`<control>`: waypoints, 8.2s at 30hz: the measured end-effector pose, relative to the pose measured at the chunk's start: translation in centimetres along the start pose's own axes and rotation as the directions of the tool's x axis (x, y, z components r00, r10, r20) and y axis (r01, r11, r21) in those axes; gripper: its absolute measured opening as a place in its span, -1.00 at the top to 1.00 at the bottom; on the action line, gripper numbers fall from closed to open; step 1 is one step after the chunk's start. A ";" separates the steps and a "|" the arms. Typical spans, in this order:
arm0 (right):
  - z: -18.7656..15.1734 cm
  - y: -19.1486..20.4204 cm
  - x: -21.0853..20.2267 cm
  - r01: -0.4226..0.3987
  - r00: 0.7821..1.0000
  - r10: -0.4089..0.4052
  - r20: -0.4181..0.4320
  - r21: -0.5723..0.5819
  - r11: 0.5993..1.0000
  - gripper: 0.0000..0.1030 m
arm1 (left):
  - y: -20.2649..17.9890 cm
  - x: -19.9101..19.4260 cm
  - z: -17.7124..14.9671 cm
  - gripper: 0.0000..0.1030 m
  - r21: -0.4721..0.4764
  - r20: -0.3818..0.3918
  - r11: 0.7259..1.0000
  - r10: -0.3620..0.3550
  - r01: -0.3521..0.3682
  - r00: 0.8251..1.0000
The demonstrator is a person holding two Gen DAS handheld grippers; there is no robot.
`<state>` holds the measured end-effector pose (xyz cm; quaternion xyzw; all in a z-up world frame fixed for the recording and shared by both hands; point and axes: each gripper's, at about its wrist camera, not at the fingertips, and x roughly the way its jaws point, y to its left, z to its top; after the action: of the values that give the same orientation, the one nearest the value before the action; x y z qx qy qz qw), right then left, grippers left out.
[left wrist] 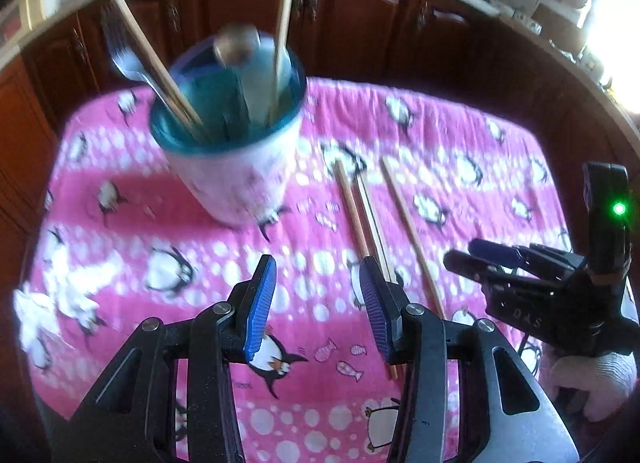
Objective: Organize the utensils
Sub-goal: 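Move both open grippers back toward the remaining chopsticks on the cloth, then close the left gripper on a wooden chopstick while the right grasps another chopstick, then lift the chopsticks with both grippers and carry them over the floral holder, then lower the chopsticks into the holder and open both grippers, then move both open grippers back toward the last loose chopsticks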
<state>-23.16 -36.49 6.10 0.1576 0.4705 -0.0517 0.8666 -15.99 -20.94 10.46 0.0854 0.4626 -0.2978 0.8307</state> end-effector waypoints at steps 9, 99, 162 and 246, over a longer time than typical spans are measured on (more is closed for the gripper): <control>1.0 -0.3 4.2 -0.009 0.998 0.009 -0.060 0.015 1.000 0.39 | -0.1 4.9 -0.1 0.17 -0.055 -0.087 0.998 -0.045 0.041 0.995; 1.2 -0.8 5.0 0.007 0.987 -0.028 -0.158 -0.134 0.991 0.76 | 1.1 8.4 0.1 0.48 0.101 -0.206 0.995 0.021 0.000 0.978; 6.4 5.6 -17.7 -0.179 0.920 0.239 0.309 -0.212 0.961 0.91 | 7.5 -18.1 6.5 0.88 -0.016 0.302 0.993 -0.110 0.120 0.947; 0.5 3.4 5.0 0.031 0.994 -0.035 -0.107 -0.045 0.999 0.32 | 5.6 -4.7 0.9 0.26 -0.087 0.062 0.996 0.003 0.002 0.998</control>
<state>-19.18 -33.15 2.92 0.1337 0.5200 -0.0474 0.8423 -13.98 -14.80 14.02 0.0400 0.4492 -0.2797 0.8476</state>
